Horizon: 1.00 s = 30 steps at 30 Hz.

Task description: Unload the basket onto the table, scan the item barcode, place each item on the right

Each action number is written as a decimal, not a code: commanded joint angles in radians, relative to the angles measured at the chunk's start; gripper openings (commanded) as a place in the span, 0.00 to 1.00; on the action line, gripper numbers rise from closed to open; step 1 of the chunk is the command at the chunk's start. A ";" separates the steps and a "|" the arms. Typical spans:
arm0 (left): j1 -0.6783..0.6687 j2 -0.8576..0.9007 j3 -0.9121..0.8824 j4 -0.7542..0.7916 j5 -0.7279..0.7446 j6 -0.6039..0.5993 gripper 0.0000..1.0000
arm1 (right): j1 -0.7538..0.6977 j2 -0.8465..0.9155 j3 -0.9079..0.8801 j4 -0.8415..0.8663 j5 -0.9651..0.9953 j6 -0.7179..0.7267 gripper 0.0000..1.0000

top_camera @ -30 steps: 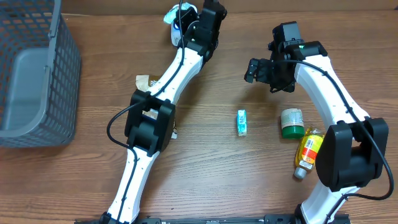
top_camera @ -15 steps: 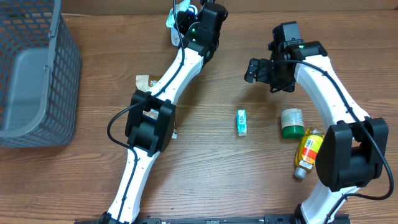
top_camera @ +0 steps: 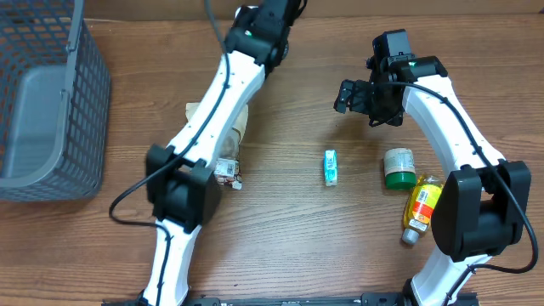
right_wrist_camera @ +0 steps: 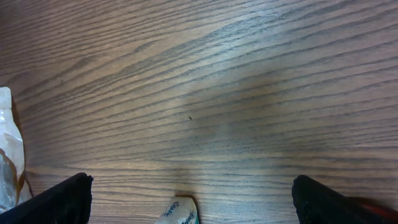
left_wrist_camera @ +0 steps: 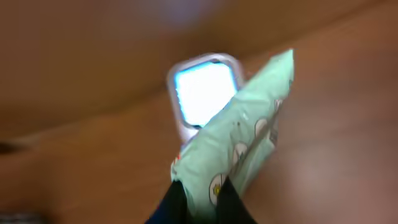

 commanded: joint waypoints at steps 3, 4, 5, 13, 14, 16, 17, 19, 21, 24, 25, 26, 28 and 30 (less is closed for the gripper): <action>-0.006 0.004 0.021 -0.129 0.640 -0.312 0.12 | 0.002 -0.013 0.017 0.005 0.010 -0.005 1.00; -0.006 0.011 0.019 -0.143 0.687 -0.326 0.09 | 0.002 -0.013 0.017 0.005 0.010 -0.005 1.00; -0.007 0.020 0.018 -0.153 0.718 -0.337 0.08 | 0.002 -0.013 0.017 0.005 0.010 -0.005 1.00; -0.061 0.108 0.016 -0.190 0.816 -0.370 0.04 | 0.002 -0.013 0.017 0.005 0.010 -0.005 1.00; -0.067 0.121 0.016 -0.191 0.817 -0.369 0.05 | 0.002 -0.013 0.017 0.005 0.010 -0.005 1.00; -0.074 0.135 0.016 -0.193 0.817 -0.369 0.05 | 0.002 -0.013 0.017 0.005 0.010 -0.005 1.00; -0.079 0.138 0.016 -0.195 0.819 -0.369 0.05 | 0.002 -0.013 0.017 0.005 0.010 -0.005 1.00; -0.086 0.153 0.016 -0.201 0.835 -0.369 0.05 | 0.002 -0.013 0.017 0.005 0.010 -0.005 1.00; -0.095 0.166 0.016 -0.209 0.841 -0.369 0.05 | 0.002 -0.013 0.017 0.005 0.010 -0.005 1.00; -0.109 0.187 0.016 -0.215 0.840 -0.369 0.04 | 0.002 -0.013 0.017 0.005 0.010 -0.005 1.00; -0.112 0.197 0.016 -0.216 0.840 -0.369 0.04 | 0.002 -0.013 0.017 0.005 0.010 -0.005 1.00; -0.116 0.200 0.016 -0.219 0.842 -0.369 0.04 | 0.002 -0.013 0.017 0.005 0.010 -0.005 1.00; -0.123 0.210 0.016 -0.226 0.846 -0.369 0.04 | 0.002 -0.013 0.017 0.005 0.010 -0.005 1.00; -0.129 0.214 0.016 -0.233 0.863 -0.369 0.05 | 0.002 -0.013 0.017 0.005 0.010 -0.005 1.00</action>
